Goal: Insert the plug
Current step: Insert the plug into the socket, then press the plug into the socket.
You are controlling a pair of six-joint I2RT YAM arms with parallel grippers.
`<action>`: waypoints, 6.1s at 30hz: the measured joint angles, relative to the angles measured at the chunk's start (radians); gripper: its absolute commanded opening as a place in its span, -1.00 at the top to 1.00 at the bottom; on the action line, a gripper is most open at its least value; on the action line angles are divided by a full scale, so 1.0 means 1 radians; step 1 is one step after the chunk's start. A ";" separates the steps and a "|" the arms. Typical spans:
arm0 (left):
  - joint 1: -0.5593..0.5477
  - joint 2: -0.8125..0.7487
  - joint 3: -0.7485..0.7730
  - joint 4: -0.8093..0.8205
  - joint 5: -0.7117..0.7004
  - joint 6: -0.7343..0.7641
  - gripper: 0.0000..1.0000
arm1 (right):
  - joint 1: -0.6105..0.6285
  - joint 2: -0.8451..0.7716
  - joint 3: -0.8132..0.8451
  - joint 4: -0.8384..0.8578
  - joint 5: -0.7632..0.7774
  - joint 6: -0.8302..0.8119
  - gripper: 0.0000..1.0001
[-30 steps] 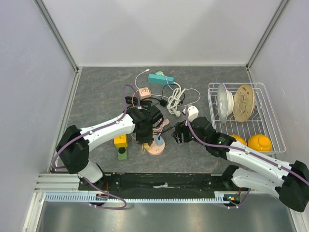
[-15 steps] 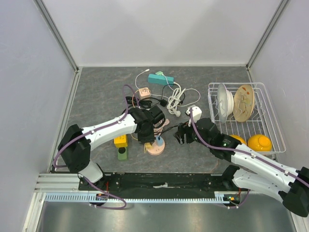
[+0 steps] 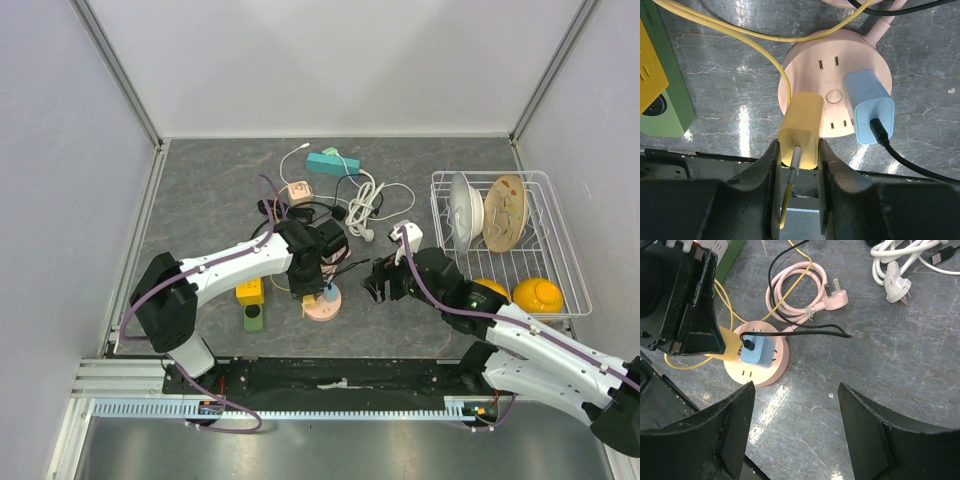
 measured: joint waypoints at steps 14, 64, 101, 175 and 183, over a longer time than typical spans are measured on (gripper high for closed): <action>-0.049 0.123 0.130 -0.137 -0.057 -0.111 0.97 | 0.000 -0.062 -0.015 -0.060 -0.049 -0.038 -0.51; 0.082 0.417 0.426 -0.379 0.177 0.193 0.97 | 0.000 -0.064 -0.027 -0.082 -0.102 -0.053 -0.52; 0.030 0.582 0.630 -0.553 0.075 0.392 -0.25 | 0.000 -0.031 -0.027 -0.103 -0.007 -0.003 -0.51; -0.341 -0.177 -0.391 0.628 -0.561 -0.032 0.07 | 0.000 -0.037 0.086 -0.175 0.080 -0.071 -0.50; -0.341 -0.156 -0.351 0.596 -0.560 -0.032 0.48 | 0.000 -0.037 0.086 -0.190 0.080 -0.075 -0.50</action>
